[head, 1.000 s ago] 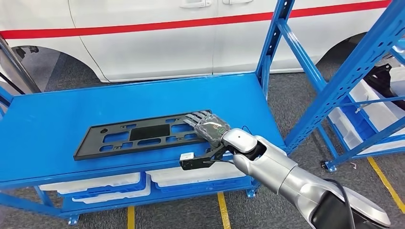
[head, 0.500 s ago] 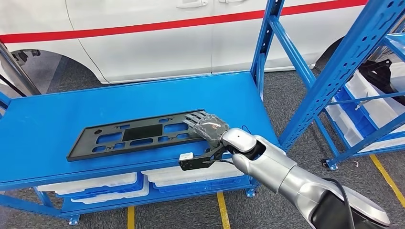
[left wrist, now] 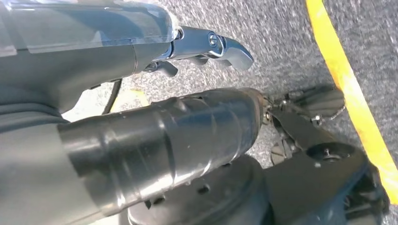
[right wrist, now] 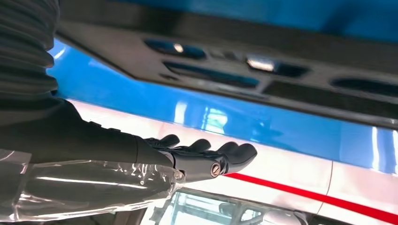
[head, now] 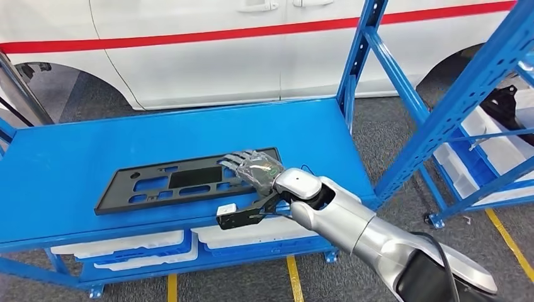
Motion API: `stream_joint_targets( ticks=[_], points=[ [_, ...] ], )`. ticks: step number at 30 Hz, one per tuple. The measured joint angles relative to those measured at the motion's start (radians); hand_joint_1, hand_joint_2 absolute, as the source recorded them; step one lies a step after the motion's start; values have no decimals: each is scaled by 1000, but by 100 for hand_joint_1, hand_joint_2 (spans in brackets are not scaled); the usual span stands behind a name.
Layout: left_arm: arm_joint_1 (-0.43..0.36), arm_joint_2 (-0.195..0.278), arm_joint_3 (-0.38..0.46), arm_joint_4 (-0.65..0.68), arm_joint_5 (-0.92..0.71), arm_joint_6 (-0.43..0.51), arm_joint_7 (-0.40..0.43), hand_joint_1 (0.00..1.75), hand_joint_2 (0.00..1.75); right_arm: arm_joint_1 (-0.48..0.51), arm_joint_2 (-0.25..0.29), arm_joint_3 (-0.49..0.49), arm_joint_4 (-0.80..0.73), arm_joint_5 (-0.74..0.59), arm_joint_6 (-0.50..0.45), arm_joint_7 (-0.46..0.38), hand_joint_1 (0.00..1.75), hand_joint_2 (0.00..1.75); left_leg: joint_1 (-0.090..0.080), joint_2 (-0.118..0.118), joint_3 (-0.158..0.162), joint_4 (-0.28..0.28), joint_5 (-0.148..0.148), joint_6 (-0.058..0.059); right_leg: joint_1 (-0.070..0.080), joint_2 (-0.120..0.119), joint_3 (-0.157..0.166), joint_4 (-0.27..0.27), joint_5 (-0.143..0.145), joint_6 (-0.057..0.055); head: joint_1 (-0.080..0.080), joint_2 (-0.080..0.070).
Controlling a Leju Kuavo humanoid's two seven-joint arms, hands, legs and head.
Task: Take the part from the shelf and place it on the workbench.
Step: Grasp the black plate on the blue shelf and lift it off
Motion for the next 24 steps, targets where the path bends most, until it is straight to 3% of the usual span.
stream_joint_targets(
  ticks=[3,4,5,6,8,10,12,15,19,20,21,23,24],
  points=[
    [-7,0,0,7,0,0,0,0,0,-2,0,0,4,-4,2,0,0,175,1,0,5,-2,-3,9,-2,0,-95,172,-81,10,0,0],
    [-8,0,0,9,0,0,0,0,0,0,0,0,6,-5,2,0,0,175,0,0,7,-1,-6,10,-3,0,-127,218,-92,11,0,0],
    [-9,0,0,10,0,0,0,0,0,2,0,0,8,-5,2,0,0,175,0,-1,9,0,-9,11,-3,-1,-142,227,-81,11,0,0],
    [-9,0,0,11,0,0,0,0,0,3,0,0,9,-5,2,0,0,175,-1,-2,13,1,-14,10,-3,-1,-139,199,-51,9,0,0],
    [-9,-2,0,12,0,0,0,0,0,2,0,0,10,-5,2,0,0,175,0,-3,22,5,-26,7,-1,-1,-92,68,35,0,0,0],
    [-11,-3,0,13,-1,0,0,0,0,0,1,1,12,-6,2,0,0,175,-1,-4,24,9,-36,-1,5,-1,-60,-24,70,-13,0,0],
    [-11,-4,0,15,-2,-1,0,0,0,0,2,1,14,-7,3,-1,0,175,-2,-4,23,13,-39,-13,10,0,-56,-38,69,-25,0,0],
    [-13,-2,0,19,-3,-6,-1,0,0,-3,6,1,17,-12,4,-5,0,175,0,-3,14,45,-62,-27,3,1,-39,-48,75,-40,-1,0],
    [-19,0,0,24,-9,-16,-5,0,0,-4,12,1,24,-24,20,-12,0,175,7,-2,-102,261,-156,-49,1,-1,-30,-50,69,-50,-1,0],
    [-20,0,0,25,-10,-17,-6,0,0,-3,13,1,28,-28,25,-14,0,175,9,-2,-120,281,-155,-52,1,-1,-30,-49,68,-51,-1,0],
    [-20,1,0,26,-11,-18,-7,0,0,-2,14,1,31,-30,28,-16,0,175,10,-2,-119,263,-133,-53,0,0,-29,-47,66,-50,-1,0],
    [-21,6,0,28,-11,-19,-10,0,0,-3,16,2,37,-37,35,-19,0,175,12,-1,-72,140,-55,-51,0,3,-27,-43,63,-48,-1,0],
    [-23,8,0,29,-10,-19,-12,0,0,-4,17,2,40,-42,43,-20,0,175,11,-1,-49,78,-33,-47,0,3,-27,-41,63,-44,-1,0]
  ],
)
